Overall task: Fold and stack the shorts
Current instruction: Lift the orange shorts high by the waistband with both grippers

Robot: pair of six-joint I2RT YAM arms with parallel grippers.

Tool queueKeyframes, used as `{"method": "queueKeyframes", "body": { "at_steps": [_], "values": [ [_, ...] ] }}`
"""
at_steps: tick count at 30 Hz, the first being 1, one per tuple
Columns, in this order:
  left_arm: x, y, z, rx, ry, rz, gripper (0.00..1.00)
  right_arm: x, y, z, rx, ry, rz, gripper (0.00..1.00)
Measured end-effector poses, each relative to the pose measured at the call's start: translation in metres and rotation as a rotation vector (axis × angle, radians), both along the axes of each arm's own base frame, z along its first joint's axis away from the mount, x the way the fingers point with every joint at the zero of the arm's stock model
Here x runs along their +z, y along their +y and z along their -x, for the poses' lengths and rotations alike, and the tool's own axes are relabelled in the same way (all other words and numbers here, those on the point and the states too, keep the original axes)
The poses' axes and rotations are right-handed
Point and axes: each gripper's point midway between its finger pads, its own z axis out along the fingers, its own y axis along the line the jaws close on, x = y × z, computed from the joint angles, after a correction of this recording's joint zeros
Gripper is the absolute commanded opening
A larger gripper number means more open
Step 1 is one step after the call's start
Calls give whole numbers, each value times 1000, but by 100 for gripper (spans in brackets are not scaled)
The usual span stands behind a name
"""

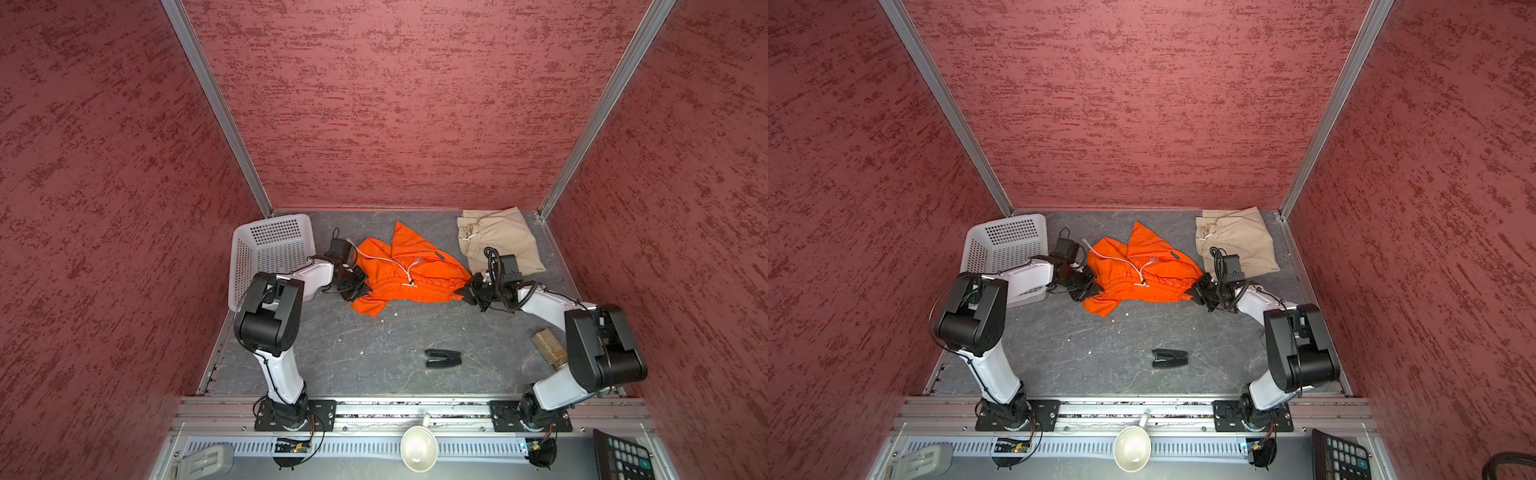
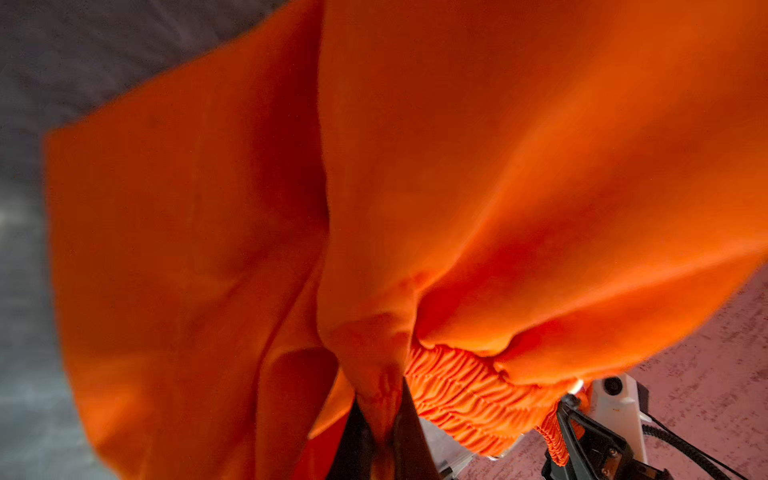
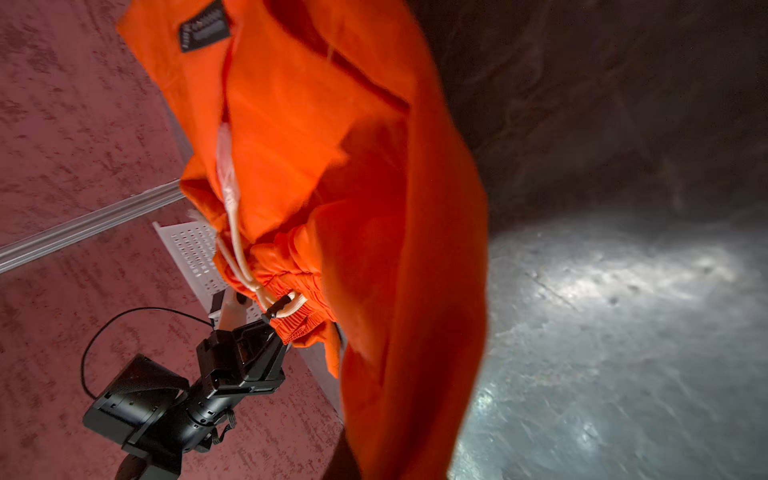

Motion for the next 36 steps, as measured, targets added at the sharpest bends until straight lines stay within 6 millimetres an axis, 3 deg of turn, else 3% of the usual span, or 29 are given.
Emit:
{"method": "queueKeyframes", "body": {
  "at_steps": [2, 4, 8, 12, 16, 21, 24, 27, 30, 33, 36],
  "values": [
    [29, 6, -10, 10, -63, 7, 1, 20, -12, -5, -29, -50, -20, 0],
    [71, 15, -24, 20, -160, 26, 0, 47, -27, -10, -56, -117, -45, 0],
    [156, 25, -36, 6, -355, 86, 0, 117, -44, -24, -59, -285, -103, 0],
    [208, 29, -40, -14, -469, 106, 0, 181, -42, -35, -9, -428, -139, 0],
    [247, 31, -47, -21, -553, 103, 0, 223, -39, -43, 18, -518, -156, 0],
    [330, 33, -60, -38, -759, 85, 0, 292, -38, -57, 43, -658, -180, 0],
    [392, 35, -59, -57, -932, 61, 0, 353, -37, -61, 74, -799, -183, 0],
    [442, 39, -47, -63, -1066, 34, 0, 409, -35, -49, 102, -946, -172, 0],
    [476, 43, -26, -62, -1167, 13, 0, 458, -32, -26, 135, -1087, -160, 0],
    [498, 47, 0, -63, -1239, -4, 0, 493, -29, 3, 178, -1190, -143, 0],
    [520, 52, 29, -55, -1313, -24, 0, 515, -27, 32, 209, -1261, -113, 0]
  ]
}}
